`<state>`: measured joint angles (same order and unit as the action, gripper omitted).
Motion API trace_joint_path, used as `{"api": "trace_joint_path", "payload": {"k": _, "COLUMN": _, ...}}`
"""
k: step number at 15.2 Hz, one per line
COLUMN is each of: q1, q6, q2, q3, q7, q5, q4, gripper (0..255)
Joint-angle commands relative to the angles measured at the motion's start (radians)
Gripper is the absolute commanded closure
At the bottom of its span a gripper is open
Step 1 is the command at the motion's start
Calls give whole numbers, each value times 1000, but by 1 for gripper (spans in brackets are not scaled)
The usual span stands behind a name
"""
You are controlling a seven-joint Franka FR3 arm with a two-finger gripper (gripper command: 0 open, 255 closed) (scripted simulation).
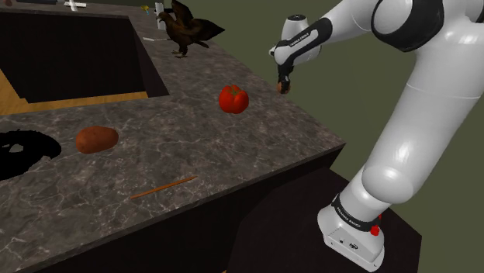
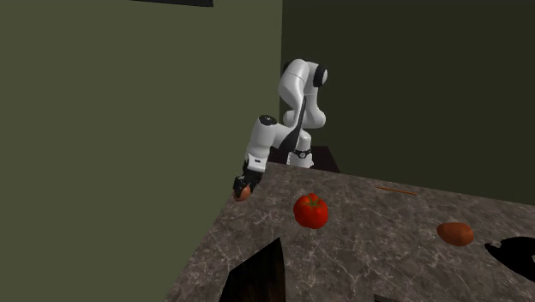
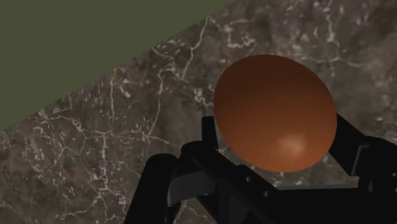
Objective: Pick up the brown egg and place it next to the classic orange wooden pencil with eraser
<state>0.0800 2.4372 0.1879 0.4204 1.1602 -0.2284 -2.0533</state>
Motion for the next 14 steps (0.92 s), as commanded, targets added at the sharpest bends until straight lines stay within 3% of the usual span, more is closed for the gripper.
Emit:
{"api": "trace_joint_path", "payload": {"k": 1, "q1": -4, "q6": -27, "q2": -16, "q3": 0, "q7": 0, "q5": -4, "q4": 11, "gripper": 255}}
{"api": "trace_joint_path", "payload": {"k": 14, "q1": -14, "q6": -189, "q2": -92, "q3": -1, "q7": 22, "q5": -11, "q4": 102, "gripper": 255}}
